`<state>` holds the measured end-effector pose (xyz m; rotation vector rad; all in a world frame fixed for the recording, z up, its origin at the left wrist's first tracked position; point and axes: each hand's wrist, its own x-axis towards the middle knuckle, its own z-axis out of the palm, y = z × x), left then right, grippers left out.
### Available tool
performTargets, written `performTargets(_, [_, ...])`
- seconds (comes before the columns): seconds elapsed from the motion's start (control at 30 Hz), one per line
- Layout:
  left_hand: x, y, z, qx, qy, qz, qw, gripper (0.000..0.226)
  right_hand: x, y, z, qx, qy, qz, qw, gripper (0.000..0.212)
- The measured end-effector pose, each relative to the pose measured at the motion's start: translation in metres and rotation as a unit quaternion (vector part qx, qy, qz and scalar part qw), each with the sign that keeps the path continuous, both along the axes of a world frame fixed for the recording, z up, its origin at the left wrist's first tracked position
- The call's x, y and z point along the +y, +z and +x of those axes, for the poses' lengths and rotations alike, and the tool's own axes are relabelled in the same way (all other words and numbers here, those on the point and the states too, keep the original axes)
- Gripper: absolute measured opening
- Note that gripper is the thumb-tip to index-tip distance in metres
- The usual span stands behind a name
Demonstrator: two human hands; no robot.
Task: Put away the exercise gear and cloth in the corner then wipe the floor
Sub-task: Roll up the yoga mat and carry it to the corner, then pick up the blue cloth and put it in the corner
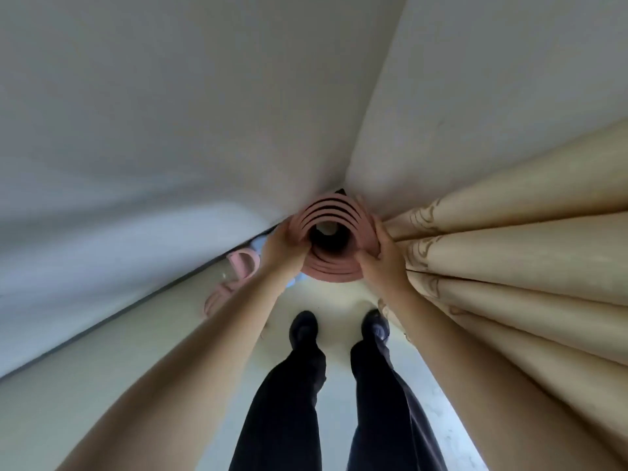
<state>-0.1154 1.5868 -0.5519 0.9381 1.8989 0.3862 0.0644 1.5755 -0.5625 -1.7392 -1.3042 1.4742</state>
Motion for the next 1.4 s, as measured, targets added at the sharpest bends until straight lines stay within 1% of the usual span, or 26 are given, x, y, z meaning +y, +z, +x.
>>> performTargets(0.03, [0.007, -0.010, 0.001, 0.009, 0.004, 0.008, 1.000, 0.030, 0.007, -0.012, -0.001, 0.006, -0.023, -0.003, 1.000, 0.085])
performTargets(0.1, [0.023, -0.025, -0.001, 0.009, 0.020, 0.031, 0.999, 0.036, 0.022, -0.029, -0.001, 0.020, -0.036, 0.015, 0.999, 0.074])
performTargets(0.17, [0.036, -0.032, -0.002, -0.034, 0.048, 0.050, 0.997, 0.049, 0.035, -0.042, 0.001, 0.004, -0.025, 0.033, 0.999, 0.065])
performTargets(0.2, [0.041, -0.038, -0.001, -0.053, 0.061, 0.053, 0.995, 0.052, 0.043, -0.050, 0.002, -0.009, -0.016, 0.029, 0.999, 0.059])
performTargets(0.23, [0.043, -0.043, 0.001, -0.052, 0.047, 0.063, 0.996, 0.047, 0.049, -0.056, 0.002, -0.018, -0.004, 0.026, 0.999, 0.052])
performTargets(0.27, [0.042, -0.047, 0.002, -0.022, 0.004, 0.072, 0.997, 0.038, 0.053, -0.060, 0.002, -0.034, 0.011, 0.023, 0.999, 0.047])
performTargets(0.3, [0.040, -0.051, 0.003, 0.009, -0.044, 0.077, 0.996, 0.034, 0.054, -0.064, 0.001, -0.046, 0.031, 0.019, 0.998, 0.051])
performTargets(0.33, [0.038, -0.055, 0.002, 0.038, -0.090, 0.079, 0.992, 0.043, 0.054, -0.067, 0.001, -0.060, 0.055, 0.010, 0.997, 0.057])
performTargets(0.37, [0.036, -0.059, 0.001, 0.061, -0.129, 0.073, 0.987, 0.056, 0.053, -0.070, 0.001, -0.079, 0.083, 0.006, 0.993, 0.062])
performTargets(0.4, [0.035, -0.061, -0.001, 0.082, -0.158, 0.057, 0.982, 0.065, 0.052, -0.071, 0.002, -0.097, 0.112, 0.012, 0.989, 0.068])
performTargets(0.43, [0.032, -0.064, -0.003, 0.093, -0.178, 0.042, 0.979, 0.070, 0.052, -0.074, 0.003, -0.108, 0.141, 0.022, 0.984, 0.073])
performTargets(0.47, [0.030, -0.065, -0.006, 0.096, -0.191, 0.034, 0.976, 0.071, 0.051, -0.075, 0.003, -0.112, 0.161, 0.029, 0.980, 0.078])
performTargets(0.53, [0.026, -0.060, -0.010, 0.093, -0.201, 0.040, 0.974, 0.068, 0.051, -0.074, 0.003, -0.118, 0.170, 0.037, 0.978, 0.083])
performTargets(0.63, [0.015, -0.039, -0.016, 0.155, -0.224, 0.065, 0.960, 0.062, 0.047, -0.057, 0.002, -0.169, 0.149, 0.057, 0.973, 0.083])
performTargets(0.7, [0.003, -0.018, -0.022, 0.200, -0.233, 0.085, 0.948, 0.062, 0.043, -0.032, 0.000, -0.225, 0.145, 0.075, 0.961, 0.079])
performTargets(0.77, [-0.010, 0.014, -0.026, 0.253, -0.241, 0.116, 0.930, 0.062, 0.044, 0.003, -0.002, -0.261, 0.144, 0.119, 0.947, 0.074])
performTargets(0.9, [-0.018, 0.105, -0.038, 0.340, -0.226, 0.191, 0.893, 0.061, 0.058, 0.089, -0.007, -0.286, 0.169, 0.225, 0.916, 0.071])
performTargets(1.03, [-0.022, 0.218, -0.055, 0.424, -0.167, 0.289, 0.842, 0.060, 0.078, 0.199, -0.026, -0.253, 0.182, 0.382, 0.870, 0.071])
performTargets(1.1, [-0.032, 0.272, -0.063, 0.466, -0.110, 0.344, 0.808, 0.059, 0.090, 0.250, -0.041, -0.220, 0.173, 0.447, 0.849, 0.070])
performTargets(1.17, [-0.053, 0.316, -0.072, 0.511, -0.044, 0.372, 0.774, 0.059, 0.093, 0.293, -0.063, -0.176, 0.159, 0.487, 0.840, 0.071])
performTargets(1.23, [-0.086, 0.344, -0.081, 0.543, 0.016, 0.365, 0.756, 0.060, 0.084, 0.323, -0.084, -0.142, 0.177, 0.507, 0.831, 0.071])
performTargets(1.3, [-0.125, 0.361, -0.089, 0.565, 0.059, 0.348, 0.746, 0.061, 0.064, 0.339, -0.104, -0.137, 0.224, 0.530, 0.806, 0.071])
performTargets(1.4, [-0.183, 0.383, -0.109, 0.574, 0.103, 0.317, 0.748, 0.064, 0.024, 0.354, -0.132, -0.124, 0.275, 0.565, 0.768, 0.072])
